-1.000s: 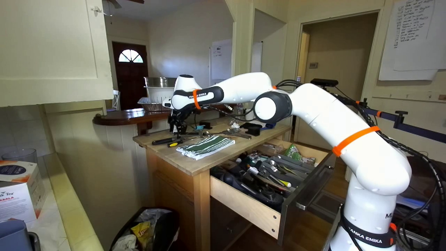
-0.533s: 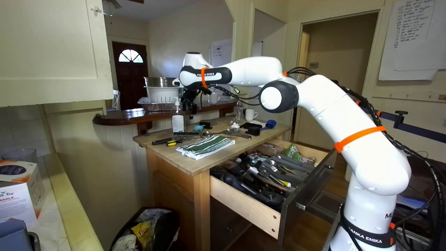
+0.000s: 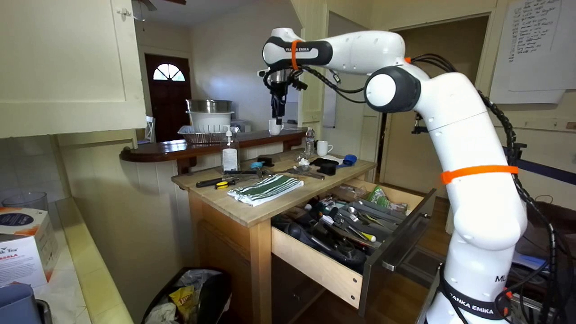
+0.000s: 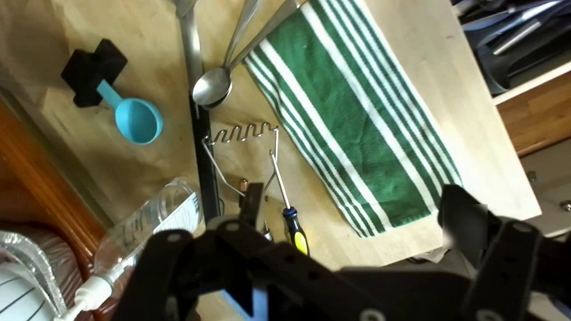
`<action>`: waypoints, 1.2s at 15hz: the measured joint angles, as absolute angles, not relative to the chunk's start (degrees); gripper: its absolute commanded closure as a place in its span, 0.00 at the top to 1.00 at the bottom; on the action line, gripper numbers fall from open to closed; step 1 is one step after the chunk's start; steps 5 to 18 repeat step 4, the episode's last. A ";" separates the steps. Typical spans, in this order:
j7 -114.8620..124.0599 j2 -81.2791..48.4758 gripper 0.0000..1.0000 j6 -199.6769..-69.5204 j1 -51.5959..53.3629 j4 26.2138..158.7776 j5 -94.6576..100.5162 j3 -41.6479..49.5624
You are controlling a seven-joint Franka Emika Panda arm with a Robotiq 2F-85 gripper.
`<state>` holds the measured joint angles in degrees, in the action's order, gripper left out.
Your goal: Shift the screwdriver to the top of the dresser
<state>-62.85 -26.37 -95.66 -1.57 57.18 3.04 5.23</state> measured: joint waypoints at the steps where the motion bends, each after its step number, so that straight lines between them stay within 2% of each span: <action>1: -61.43 -23.97 1.00 -94.85 -2.27 59.71 1.78 5.29; 4: -57.78 -18.08 1.00 -94.25 -3.62 66.16 -0.96 5.63; 18: -57.78 -18.08 1.00 -94.25 -3.62 66.16 -0.96 5.63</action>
